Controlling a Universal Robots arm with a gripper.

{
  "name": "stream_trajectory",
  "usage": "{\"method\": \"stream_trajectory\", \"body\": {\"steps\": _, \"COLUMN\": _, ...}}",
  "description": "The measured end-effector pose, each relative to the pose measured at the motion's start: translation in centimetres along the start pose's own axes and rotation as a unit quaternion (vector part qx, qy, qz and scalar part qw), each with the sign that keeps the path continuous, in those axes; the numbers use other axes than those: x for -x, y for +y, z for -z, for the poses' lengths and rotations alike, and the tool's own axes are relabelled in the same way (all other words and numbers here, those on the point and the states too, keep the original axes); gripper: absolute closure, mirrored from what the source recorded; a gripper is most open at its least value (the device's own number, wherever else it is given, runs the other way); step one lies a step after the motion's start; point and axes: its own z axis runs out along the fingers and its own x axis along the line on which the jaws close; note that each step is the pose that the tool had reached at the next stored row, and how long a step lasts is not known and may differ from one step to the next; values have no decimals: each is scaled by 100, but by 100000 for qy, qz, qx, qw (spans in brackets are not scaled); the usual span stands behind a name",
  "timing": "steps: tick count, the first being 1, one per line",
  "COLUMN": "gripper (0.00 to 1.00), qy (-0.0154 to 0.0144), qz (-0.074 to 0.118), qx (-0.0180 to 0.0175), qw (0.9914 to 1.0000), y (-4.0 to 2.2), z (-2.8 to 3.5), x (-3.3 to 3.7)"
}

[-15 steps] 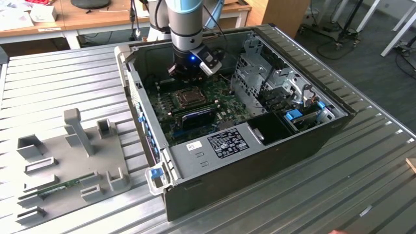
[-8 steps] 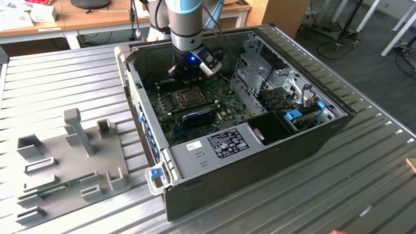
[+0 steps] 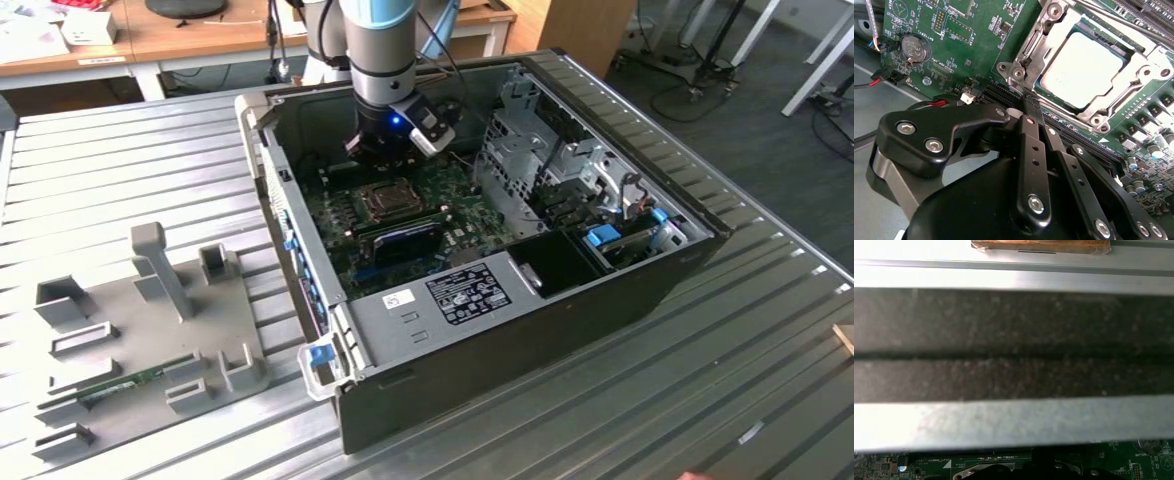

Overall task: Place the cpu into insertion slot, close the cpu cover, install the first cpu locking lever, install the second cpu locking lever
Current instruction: 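Install the first cpu locking lever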

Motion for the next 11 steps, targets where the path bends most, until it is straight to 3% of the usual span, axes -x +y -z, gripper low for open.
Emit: {"method": "stream_trajectory", "body": {"steps": 11, "gripper": 90, "qy": -20, "qz": 0, "qx": 32, "qw": 100000, "y": 4, "z": -17, "x": -2}}
